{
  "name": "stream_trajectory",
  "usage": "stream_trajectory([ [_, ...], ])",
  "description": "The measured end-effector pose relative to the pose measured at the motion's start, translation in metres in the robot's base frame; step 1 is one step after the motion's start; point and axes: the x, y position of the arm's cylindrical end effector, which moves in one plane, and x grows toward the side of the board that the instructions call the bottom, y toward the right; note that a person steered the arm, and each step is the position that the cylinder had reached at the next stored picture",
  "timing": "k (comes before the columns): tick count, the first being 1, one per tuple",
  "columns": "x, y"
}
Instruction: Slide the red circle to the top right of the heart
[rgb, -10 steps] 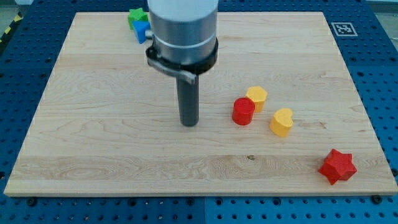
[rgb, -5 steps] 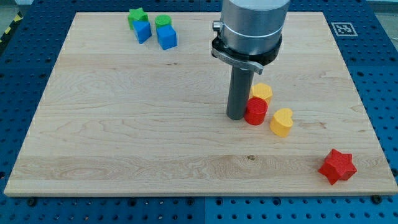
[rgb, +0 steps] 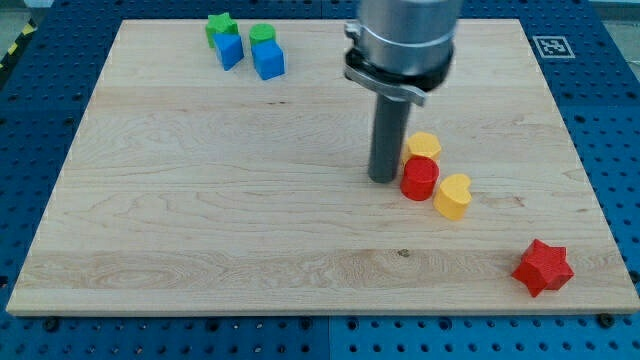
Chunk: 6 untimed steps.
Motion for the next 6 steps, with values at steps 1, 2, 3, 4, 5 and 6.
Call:
stream_trajectory([
  [1,0.007,0.044],
  [2,0.008,0.078],
  [3,0.024,0.082],
  [4,0.027,0.082],
  [5,0.028,0.073],
  [6,0.033,0.058],
])
